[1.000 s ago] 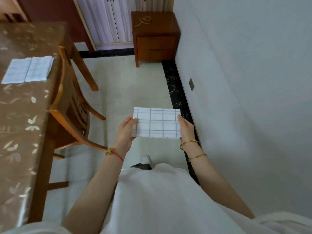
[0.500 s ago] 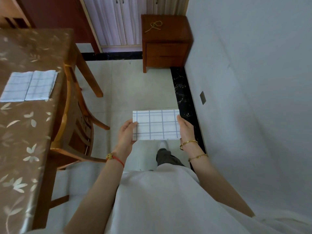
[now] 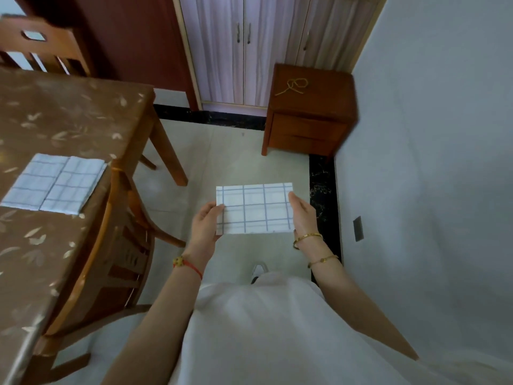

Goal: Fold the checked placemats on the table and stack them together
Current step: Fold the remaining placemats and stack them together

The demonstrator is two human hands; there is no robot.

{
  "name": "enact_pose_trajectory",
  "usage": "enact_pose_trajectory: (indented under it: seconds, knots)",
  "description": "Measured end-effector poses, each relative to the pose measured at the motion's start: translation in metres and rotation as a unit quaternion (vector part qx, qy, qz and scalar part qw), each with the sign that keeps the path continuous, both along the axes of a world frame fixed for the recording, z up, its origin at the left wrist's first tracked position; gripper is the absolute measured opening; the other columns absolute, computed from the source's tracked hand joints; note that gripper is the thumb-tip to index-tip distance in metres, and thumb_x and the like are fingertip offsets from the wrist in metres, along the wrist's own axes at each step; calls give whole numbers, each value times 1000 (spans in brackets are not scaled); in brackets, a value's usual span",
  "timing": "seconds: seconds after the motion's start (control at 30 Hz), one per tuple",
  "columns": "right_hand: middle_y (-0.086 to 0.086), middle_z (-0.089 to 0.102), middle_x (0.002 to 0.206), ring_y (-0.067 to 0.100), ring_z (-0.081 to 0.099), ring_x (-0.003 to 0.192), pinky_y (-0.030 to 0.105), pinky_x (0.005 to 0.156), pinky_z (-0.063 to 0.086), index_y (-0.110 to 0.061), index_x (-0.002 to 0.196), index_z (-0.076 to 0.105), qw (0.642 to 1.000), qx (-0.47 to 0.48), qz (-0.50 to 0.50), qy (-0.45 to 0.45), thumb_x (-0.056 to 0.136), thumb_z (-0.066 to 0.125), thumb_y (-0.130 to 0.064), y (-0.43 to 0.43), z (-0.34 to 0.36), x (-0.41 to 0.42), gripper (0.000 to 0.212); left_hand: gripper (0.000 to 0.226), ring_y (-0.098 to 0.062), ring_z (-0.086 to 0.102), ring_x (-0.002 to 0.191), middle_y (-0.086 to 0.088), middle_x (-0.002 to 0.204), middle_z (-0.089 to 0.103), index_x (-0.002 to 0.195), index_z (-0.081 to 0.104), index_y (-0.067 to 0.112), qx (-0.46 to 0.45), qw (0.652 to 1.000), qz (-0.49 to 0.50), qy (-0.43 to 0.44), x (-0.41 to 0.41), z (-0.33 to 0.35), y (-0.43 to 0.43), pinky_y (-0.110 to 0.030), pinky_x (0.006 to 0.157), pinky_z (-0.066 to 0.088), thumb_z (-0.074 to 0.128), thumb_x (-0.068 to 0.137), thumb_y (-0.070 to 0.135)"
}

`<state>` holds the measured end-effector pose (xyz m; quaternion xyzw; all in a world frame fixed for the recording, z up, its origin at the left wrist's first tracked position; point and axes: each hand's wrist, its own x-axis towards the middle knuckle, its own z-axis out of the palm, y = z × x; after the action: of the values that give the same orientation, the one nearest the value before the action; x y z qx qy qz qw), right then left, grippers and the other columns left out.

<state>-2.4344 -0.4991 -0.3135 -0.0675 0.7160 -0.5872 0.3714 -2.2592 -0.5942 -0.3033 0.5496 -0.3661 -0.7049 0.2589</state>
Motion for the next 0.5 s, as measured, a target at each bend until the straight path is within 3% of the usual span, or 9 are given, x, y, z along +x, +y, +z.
enact_pose_trajectory:
  seconds: [0.07, 0.13, 0.23, 0.3, 0.37, 0.5]
  knots:
    - [41, 49, 116, 49, 59, 105, 60, 96, 43, 22, 109, 45, 1000, 0, 14, 9, 91, 59, -38, -28, 4, -23, 64, 13, -16, 61, 76, -3, 86, 66, 89, 66, 19, -5, 1000, 17, 5, -22, 3, -22, -31, 67, 51, 56, 96, 14]
    - [42, 45, 118, 53, 47, 112, 61, 97, 41, 22, 110, 44, 1000, -1, 30, 11, 90, 59, -40, -50, 4, -38, 66, 15, -15, 62, 73, -1, 82, 67, 89, 67, 19, -9, 1000, 28, 2, -35, 5, -37, -30, 66, 51, 55, 97, 14]
    - [35, 60, 111, 47, 57, 108, 54, 95, 49, 16, 100, 58, 999, 5, 53, -6, 96, 56, -33, -84, -1, -57, 49, 15, -13, 64, 73, 2, 81, 69, 92, 68, 19, -9, 999, 53, -4, -49, 8, -60, -26, 66, 54, 55, 98, 16]
    - [20, 71, 98, 37, 66, 101, 47, 92, 54, -2, 87, 69, 997, 16, 79, -14, 98, 54, -29, -107, 0, -64, 33, 13, -13, 64, 75, 1, 85, 68, 96, 68, 19, -3, 996, 86, -20, -54, 9, -76, -25, 66, 54, 55, 99, 18]
    - [10, 70, 91, 30, 67, 96, 41, 89, 56, -15, 82, 69, 994, 15, 110, -15, 98, 54, -27, -133, 1, -68, 26, 14, -15, 63, 80, -2, 91, 68, 102, 68, 18, 0, 993, 111, -32, -58, 8, -92, -26, 67, 53, 54, 98, 20]
    - [11, 70, 95, 29, 66, 96, 39, 87, 56, -18, 86, 68, 984, 20, 178, -6, 98, 53, -30, -191, -6, -72, 23, 17, -19, 62, 88, -4, 99, 67, 105, 69, 18, -9, 985, 163, -50, -56, 5, -132, -31, 75, 53, 54, 98, 18]
